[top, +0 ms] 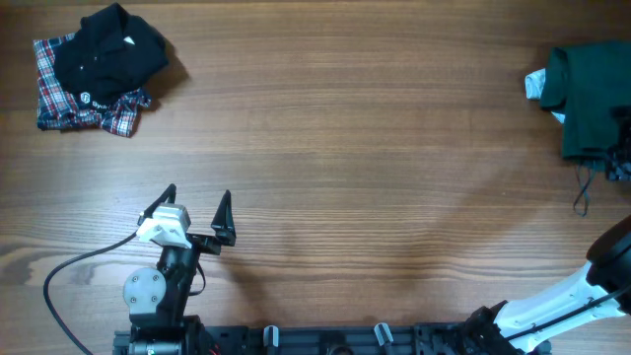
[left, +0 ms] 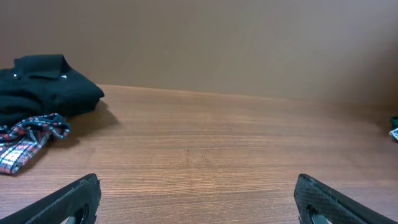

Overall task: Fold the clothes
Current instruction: 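Reach the right gripper to the green garment at top right and grasp it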

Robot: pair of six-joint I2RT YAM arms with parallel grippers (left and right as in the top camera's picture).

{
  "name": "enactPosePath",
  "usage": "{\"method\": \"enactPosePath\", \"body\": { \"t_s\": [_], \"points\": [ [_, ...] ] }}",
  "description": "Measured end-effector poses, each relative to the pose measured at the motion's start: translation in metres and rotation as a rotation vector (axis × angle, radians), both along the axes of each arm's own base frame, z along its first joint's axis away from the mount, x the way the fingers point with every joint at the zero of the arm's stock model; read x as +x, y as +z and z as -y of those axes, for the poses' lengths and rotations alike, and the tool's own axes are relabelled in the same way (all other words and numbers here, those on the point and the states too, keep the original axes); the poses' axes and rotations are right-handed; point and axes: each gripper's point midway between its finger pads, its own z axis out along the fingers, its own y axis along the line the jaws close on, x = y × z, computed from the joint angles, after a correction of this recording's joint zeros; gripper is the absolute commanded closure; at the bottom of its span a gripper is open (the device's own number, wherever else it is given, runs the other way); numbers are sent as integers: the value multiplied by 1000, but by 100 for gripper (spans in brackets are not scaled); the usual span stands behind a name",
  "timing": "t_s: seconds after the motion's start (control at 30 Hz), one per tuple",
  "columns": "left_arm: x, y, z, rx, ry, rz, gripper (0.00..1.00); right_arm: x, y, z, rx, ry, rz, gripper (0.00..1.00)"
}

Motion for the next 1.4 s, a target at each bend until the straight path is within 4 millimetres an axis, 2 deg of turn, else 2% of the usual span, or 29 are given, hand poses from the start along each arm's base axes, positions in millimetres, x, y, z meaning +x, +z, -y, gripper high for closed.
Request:
{"method": "enactPosePath", "body": {
  "t_s": [0.23, 0.47, 0.7, 0.9, 1.3, 1.37, 1.4],
  "points": [
    [0, 0, 0, 0, 0, 0, 0, -11, -8, 3, -22, -20, -64, 0],
    [0, 0, 0, 0, 0, 0, 0, 0, 4, 17, -127, 15, -21, 0],
    [0, 0, 0, 0, 0, 0, 0, 1, 4, 16, -132, 20, -24, 0],
    [0, 0, 0, 0, 0, 0, 0, 2, 4, 22, -162, 1, -30, 0],
    [0, 0, 0, 0, 0, 0, 0, 0, -29, 28, -147, -17, -74, 0],
    [0, 0, 0, 0, 0, 0, 0, 1, -30, 30, -152, -20, -72, 7],
    [0, 0, 0, 0, 0, 0, 0, 2, -30, 30, -153, -24, -69, 17]
  ]
}}
